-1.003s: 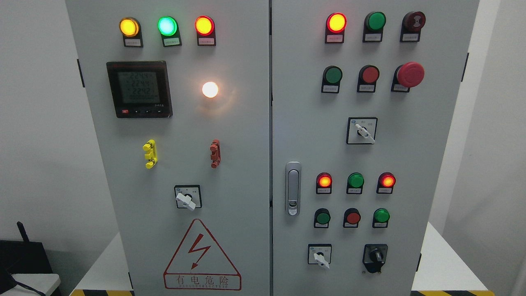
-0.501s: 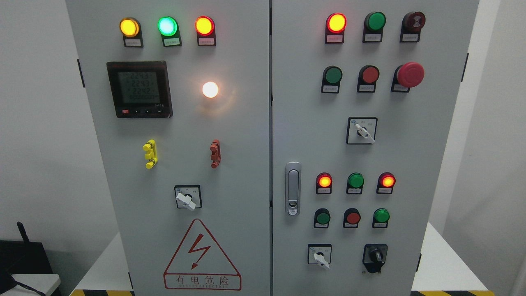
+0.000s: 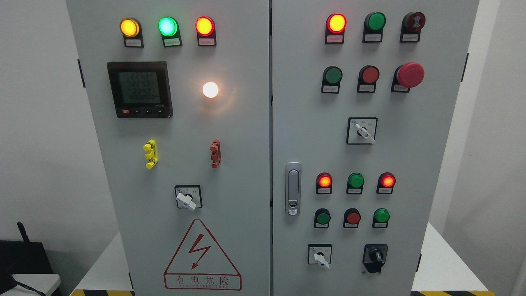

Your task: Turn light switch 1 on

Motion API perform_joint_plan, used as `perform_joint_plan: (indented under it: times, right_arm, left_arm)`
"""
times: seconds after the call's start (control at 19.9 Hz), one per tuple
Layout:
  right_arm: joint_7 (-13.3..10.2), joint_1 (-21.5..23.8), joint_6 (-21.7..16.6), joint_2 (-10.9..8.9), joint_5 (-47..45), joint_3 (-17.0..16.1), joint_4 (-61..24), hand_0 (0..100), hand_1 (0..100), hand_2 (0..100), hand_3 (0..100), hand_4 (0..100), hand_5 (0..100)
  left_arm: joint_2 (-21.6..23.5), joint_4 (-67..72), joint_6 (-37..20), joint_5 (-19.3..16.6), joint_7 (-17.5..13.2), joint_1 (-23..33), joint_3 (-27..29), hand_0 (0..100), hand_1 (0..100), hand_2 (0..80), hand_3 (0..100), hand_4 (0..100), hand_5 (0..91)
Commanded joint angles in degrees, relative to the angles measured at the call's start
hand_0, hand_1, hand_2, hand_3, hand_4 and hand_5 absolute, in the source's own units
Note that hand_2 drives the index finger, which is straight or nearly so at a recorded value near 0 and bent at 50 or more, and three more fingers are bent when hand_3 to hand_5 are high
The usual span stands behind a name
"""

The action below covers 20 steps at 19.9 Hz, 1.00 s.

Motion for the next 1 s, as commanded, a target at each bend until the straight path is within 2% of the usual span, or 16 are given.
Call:
perform_joint_plan:
  times: [0.0, 0.1, 0.25, 0.3, 0.5, 0.75, 0.95]
  right_arm:
    - [-0.04, -0.01, 0.04, 0.00, -0.97, 0.00, 0.00, 12, 39, 0, 0, 0, 0]
    - [-0.04, -0.01, 0.04, 0.00, -0.97, 0.00, 0.00, 12, 39, 0, 0, 0, 0]
    - [-0.04, -0.01, 0.04, 0.00, -1.05, 0.00, 0.00, 12, 39, 0, 0, 0, 0]
    - [-0.04, -0.01, 0.04, 0.00, -0.97, 0.00, 0.00, 12, 39, 0, 0, 0, 0]
    - [-0.04, -0.01, 0.04, 0.00, -0.97, 0.00, 0.00, 12, 39, 0, 0, 0, 0]
    - [-0.04, -0.01, 0.04, 0.00, -0.97, 0.00, 0.00, 12, 39, 0, 0, 0, 0]
    - [-0.04, -0.01, 0.04, 0.00, -0.97, 0.00, 0.00, 12, 39, 0, 0, 0, 0]
  left_arm:
    - [0.99, 28.26, 0.21, -0.07, 0.49, 0.32, -3.02, 29, 10, 8.4, 14, 22, 0.0]
    - [0.99, 32.91, 0.83, -0.15, 0.58, -1.26, -7.15, 29, 12, 8.1, 13, 21, 0.0]
    - [0.90, 39.16, 3.55, -0.16, 0.58, -3.46, -13.22, 30, 12, 3.0, 8, 18, 0.0]
    - [0.90, 40.22, 5.04, -0.16, 0.49, -3.90, -15.07, 31, 12, 0.0, 7, 18, 0.0]
    - [0.90, 44.27, 14.87, -0.07, -0.56, -6.71, -22.36, 33, 12, 0.0, 0, 10, 0.0]
    - [0.82, 48.13, 17.79, -0.59, -2.76, -8.56, -26.76, 35, 10, 0.0, 0, 5, 0.0]
    - [0.20, 49.11, 19.73, -3.32, -2.68, -8.83, -29.67, 36, 6, 0.0, 0, 0, 0.0]
